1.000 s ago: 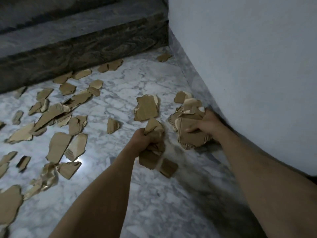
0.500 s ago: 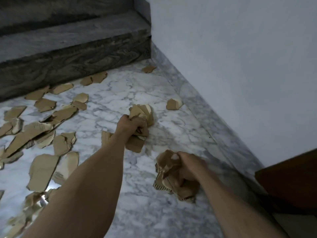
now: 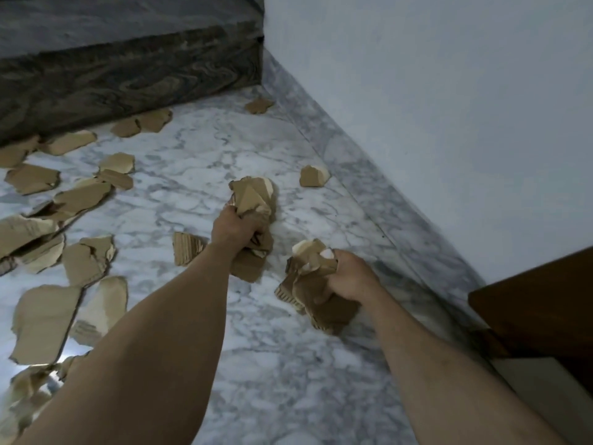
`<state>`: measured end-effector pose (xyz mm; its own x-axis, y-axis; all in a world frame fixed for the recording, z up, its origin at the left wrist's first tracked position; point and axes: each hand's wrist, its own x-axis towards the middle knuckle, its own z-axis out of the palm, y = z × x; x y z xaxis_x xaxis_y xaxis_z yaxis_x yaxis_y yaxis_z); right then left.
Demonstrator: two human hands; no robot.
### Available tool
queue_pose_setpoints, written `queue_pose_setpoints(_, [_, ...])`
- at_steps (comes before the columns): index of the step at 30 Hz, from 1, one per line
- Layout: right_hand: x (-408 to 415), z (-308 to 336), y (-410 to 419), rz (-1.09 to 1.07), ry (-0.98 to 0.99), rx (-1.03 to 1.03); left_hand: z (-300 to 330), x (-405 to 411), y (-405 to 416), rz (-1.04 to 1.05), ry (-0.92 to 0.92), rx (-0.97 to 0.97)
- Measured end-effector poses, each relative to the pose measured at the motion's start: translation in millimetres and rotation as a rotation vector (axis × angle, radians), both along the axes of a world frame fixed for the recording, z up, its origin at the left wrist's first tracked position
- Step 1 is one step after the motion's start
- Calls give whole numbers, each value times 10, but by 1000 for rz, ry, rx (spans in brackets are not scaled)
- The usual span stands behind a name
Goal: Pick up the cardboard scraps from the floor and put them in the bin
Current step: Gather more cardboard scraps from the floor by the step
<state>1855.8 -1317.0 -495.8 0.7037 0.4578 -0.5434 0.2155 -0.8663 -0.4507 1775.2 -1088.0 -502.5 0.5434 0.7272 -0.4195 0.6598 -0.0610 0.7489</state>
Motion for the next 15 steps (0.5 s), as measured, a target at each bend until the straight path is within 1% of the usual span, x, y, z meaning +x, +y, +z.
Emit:
queue_pose_setpoints(4, [44,-25,115,65,-64,-14,66,-22,45,28,11,29])
queue_pose_setpoints(9, [129,-35,189,73,22,49,216,79,168,58,43,-3])
queue_pose_setpoints(12, [343,-30,259,-18,126,136,247,183,210,50,92,-71])
queue_pose_setpoints(15, [809,52,465,-156,191,300,198,325,256,13,141,-123])
